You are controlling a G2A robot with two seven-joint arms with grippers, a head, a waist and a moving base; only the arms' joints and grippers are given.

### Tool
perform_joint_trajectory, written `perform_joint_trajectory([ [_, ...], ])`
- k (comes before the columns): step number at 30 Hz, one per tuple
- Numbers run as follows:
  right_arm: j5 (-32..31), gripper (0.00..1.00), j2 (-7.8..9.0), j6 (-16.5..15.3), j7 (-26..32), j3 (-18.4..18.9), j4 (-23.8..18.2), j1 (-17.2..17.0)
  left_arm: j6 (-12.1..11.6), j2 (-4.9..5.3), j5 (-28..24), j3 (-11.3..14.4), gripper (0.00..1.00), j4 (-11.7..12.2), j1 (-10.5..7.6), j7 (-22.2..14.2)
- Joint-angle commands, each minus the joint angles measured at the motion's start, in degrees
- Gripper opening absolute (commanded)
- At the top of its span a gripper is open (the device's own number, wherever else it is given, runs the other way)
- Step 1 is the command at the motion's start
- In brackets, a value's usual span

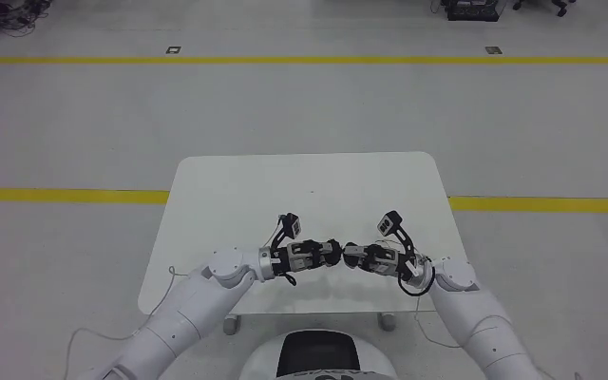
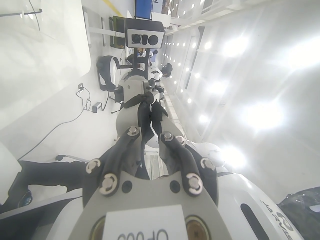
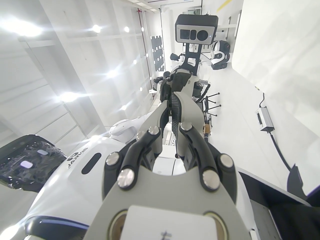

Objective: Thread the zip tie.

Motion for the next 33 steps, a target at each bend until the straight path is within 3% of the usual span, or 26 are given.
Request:
perform_joint_trajectory([
  [1, 0.0, 0.00, 0.04, -0.1, -0.1, -0.1, 0.0, 0.0, 0.0, -0.04, 0.0, 0.1, 0.07, 0.2, -0.07, 0.0],
  [11, 0.3, 0.00, 0.22, 0.0, 0.0, -0.6, 0.5, 0.3, 0.1, -0.20, -0.2, 0.4, 0.07, 0.7, -0.39, -0.3],
  [16, 0.4, 0.00, 0.29, 0.2, -0.1, -0.9, 0.6, 0.5, 0.2, -0.27, -0.3, 0.5, 0.00, 0.9, -0.52, -0.4],
  [20, 0.4, 0.00, 0.36, 0.2, -0.1, -1.1, 0.7, 0.6, 0.1, -0.31, -0.3, 0.6, 0.00, 1.0, -0.64, -0.6],
  [21, 0.2, 0.06, 0.40, 0.3, 0.0, -1.1, 0.7, 0.7, 0.0, -0.32, -0.3, 0.6, 0.00, 1.1, -0.65, -0.6],
  [22, 0.3, 0.35, 0.43, 0.2, 0.0, -1.1, 0.7, 0.7, -0.1, -0.33, -0.3, 0.6, 0.00, 1.2, -0.65, -0.6],
  [23, 0.3, 1.00, 0.47, 0.2, 0.2, -1.1, 0.8, 0.6, -0.2, -0.33, -0.3, 0.6, 0.00, 1.3, -0.66, -0.6],
  [33, 5.0, 1.00, 0.90, -1.5, -0.6, 1.3, 0.5, -1.1, -1.3, -0.31, 0.1, 0.4, 0.00, 1.7, -0.65, -0.7],
])
